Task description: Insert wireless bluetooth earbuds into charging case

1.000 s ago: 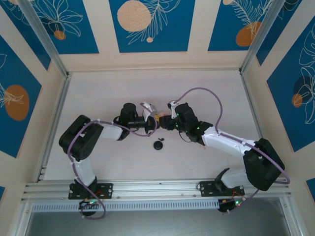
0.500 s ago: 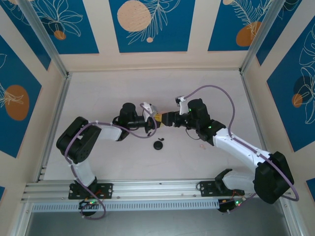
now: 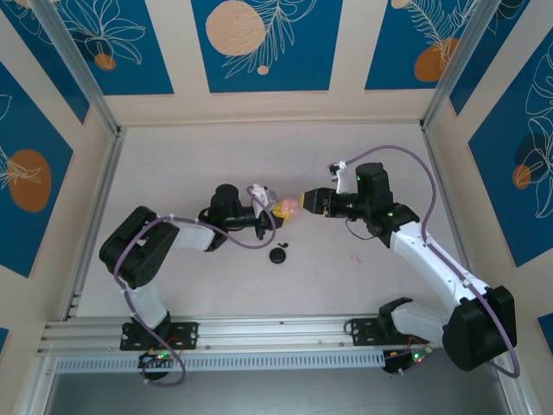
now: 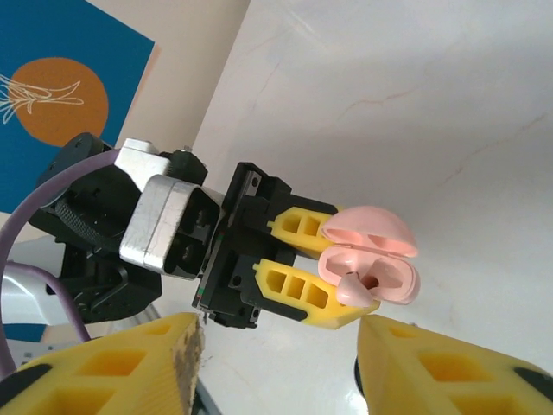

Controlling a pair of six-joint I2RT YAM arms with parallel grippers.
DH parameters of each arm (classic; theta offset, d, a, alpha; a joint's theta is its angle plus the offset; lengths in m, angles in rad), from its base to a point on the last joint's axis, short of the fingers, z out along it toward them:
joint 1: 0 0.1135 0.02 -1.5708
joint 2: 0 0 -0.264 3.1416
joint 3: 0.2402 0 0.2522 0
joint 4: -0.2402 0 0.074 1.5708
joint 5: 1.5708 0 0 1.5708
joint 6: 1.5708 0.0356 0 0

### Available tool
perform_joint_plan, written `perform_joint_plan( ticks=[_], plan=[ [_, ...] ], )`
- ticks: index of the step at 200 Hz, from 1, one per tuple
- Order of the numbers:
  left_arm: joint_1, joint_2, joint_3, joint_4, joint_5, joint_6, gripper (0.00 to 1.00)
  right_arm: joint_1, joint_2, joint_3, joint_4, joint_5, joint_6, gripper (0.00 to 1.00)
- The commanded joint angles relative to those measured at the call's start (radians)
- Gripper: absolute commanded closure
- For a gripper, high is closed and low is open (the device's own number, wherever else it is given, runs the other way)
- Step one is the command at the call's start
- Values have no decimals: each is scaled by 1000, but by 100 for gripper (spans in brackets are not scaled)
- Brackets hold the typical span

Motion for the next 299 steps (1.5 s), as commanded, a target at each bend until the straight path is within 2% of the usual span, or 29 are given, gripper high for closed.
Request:
perform_joint_plan(
  ticks=[1, 33, 81, 154, 197, 299],
  plan=[
    [-11, -27, -10, 49, 7, 24, 88, -22, 41, 10, -26, -124, 34, 53],
    [-14, -25, -13, 65, 7, 18, 88, -29, 98, 5, 32, -182, 58, 60],
    [-15, -25, -9, 68, 5, 14, 88, -35, 157, -2, 51, -197, 65, 66],
    [-18, -25, -10, 84, -7, -2, 88, -39, 220, -9, 87, -196, 65, 68],
    [-18, -28, -7, 81, -13, 1, 88, -34, 234, -11, 99, -220, 73, 74],
    [-18, -33, -4, 89, -17, -3, 88, -20, 262, -18, 117, -212, 70, 79]
  ],
)
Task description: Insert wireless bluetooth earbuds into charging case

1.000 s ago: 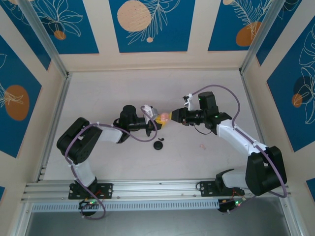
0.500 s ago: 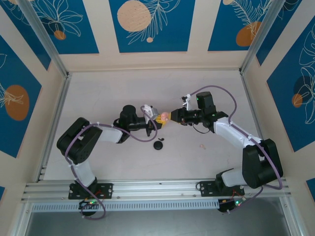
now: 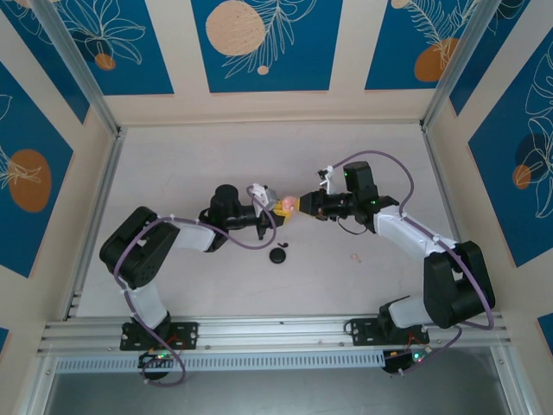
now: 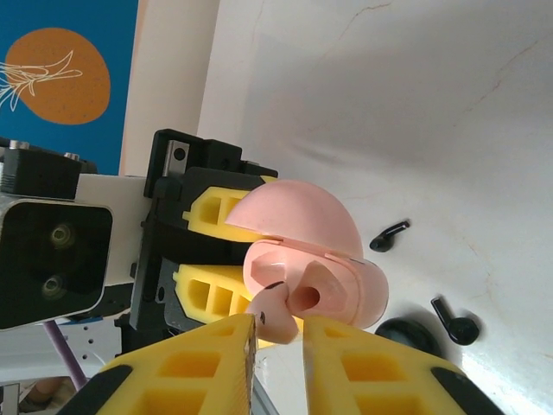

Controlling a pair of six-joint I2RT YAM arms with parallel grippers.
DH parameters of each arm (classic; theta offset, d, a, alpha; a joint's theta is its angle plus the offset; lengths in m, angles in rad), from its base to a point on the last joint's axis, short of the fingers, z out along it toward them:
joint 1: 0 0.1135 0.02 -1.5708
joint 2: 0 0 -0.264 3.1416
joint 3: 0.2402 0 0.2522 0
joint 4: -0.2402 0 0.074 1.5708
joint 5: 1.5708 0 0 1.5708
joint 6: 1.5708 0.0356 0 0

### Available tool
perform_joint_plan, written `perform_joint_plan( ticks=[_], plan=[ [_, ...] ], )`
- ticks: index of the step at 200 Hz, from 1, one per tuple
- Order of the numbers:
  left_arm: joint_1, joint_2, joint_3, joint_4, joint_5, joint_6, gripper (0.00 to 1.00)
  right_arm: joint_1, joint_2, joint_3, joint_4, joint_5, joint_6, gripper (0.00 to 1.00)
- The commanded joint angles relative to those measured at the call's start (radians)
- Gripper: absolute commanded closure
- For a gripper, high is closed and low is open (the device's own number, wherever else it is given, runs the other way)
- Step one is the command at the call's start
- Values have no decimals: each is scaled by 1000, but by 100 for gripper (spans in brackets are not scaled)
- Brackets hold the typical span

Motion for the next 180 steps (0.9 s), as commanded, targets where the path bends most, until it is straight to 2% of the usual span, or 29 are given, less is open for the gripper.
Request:
perform_joint_plan(
  ticks=[1, 180],
  plan=[
    [-11, -33, -2, 40, 6, 1, 88, 12, 14, -15, 8, -24, 5, 79],
    [-11, -58, -15, 12, -8, 12, 88, 69, 56, 33, 76, -16, 30, 83]
  ],
)
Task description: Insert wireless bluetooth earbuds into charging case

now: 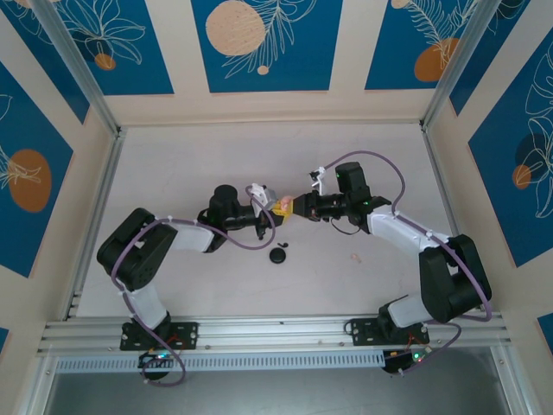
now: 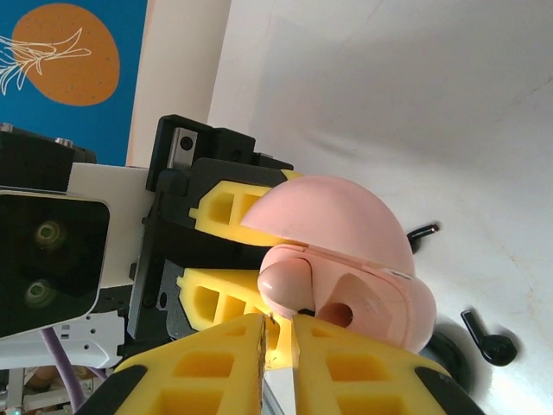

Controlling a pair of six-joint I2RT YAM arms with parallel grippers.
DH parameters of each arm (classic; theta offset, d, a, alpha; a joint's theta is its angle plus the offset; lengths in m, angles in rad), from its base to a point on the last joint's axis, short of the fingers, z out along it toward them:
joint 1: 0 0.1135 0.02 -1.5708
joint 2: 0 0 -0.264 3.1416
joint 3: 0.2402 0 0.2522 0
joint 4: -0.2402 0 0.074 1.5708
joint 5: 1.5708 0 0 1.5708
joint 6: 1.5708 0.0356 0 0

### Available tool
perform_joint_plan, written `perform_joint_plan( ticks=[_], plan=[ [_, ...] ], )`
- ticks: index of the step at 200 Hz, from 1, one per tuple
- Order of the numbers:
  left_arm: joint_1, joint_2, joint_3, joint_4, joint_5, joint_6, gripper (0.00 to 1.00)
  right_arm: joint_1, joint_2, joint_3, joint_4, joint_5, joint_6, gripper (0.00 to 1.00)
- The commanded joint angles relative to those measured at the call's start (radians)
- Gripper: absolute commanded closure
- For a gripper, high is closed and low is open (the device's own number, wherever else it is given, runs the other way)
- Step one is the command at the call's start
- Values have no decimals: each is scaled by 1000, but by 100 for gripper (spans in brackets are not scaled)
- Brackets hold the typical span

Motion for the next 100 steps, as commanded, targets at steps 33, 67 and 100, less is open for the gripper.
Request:
perform_joint_plan(
  ticks=[33, 67, 100],
  plan=[
    [-13, -41, -10, 15, 15, 28, 88, 10, -10, 35, -17, -7, 1, 83],
    [-17, -53, -25, -13, 0, 60, 88, -36, -101, 66, -248, 47, -79, 79],
    [-32, -68, -44, -57, -27, 103, 88, -84, -111, 178, -687, 248, -226, 73]
  ],
)
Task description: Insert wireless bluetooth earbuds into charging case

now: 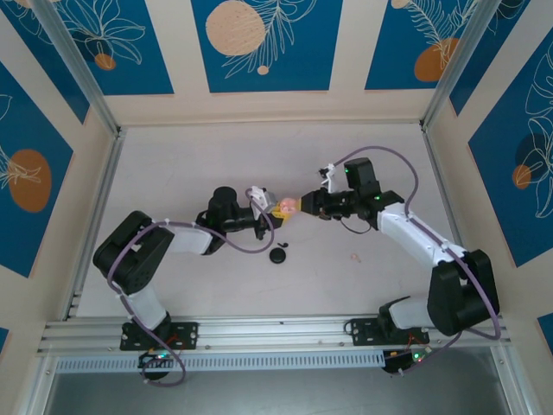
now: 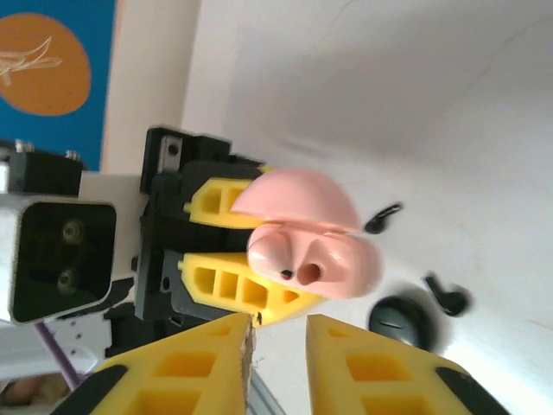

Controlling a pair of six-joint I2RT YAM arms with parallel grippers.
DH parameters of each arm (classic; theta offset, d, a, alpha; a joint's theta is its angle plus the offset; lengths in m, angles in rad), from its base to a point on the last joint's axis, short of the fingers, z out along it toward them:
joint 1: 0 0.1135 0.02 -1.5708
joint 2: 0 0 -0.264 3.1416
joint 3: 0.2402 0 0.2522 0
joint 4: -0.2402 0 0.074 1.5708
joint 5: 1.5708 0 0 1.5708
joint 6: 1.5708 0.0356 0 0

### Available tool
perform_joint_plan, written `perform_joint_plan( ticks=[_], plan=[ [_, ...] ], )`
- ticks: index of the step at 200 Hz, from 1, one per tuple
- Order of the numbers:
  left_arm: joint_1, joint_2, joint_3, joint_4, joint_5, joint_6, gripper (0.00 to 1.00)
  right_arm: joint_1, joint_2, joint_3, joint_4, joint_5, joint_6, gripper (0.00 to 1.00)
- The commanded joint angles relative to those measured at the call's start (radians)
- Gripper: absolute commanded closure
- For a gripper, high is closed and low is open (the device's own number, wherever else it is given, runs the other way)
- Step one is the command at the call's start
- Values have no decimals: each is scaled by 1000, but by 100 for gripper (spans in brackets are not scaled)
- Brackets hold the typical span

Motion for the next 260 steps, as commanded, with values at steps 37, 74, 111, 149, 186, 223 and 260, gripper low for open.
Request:
perform_joint_plan(
  ticks=[37, 74, 111, 149, 186, 223, 260],
  plan=[
    [-31, -52, -32, -54, -37, 69, 88, -49, 80, 100, -637, 434, -115, 68],
    [-33, -60, -34, -67, -42, 76, 88, -156, 152, 37, -677, 504, -87, 54],
    [-33, -65, -37, -70, -47, 80, 88, -212, 214, -10, -615, 501, -88, 46],
    [-34, -77, -39, -85, -55, 92, 88, -243, 266, -30, -566, 494, -101, 43],
    [-33, -81, -40, -94, -58, 97, 88, -244, 303, -41, -548, 472, -99, 44],
    [-33, -86, -36, -99, -61, 106, 87, -212, 307, -43, -597, 514, -80, 44],
    [-34, -91, -37, -99, -60, 108, 87, -181, 299, -48, -618, 482, -60, 47]
  ],
)
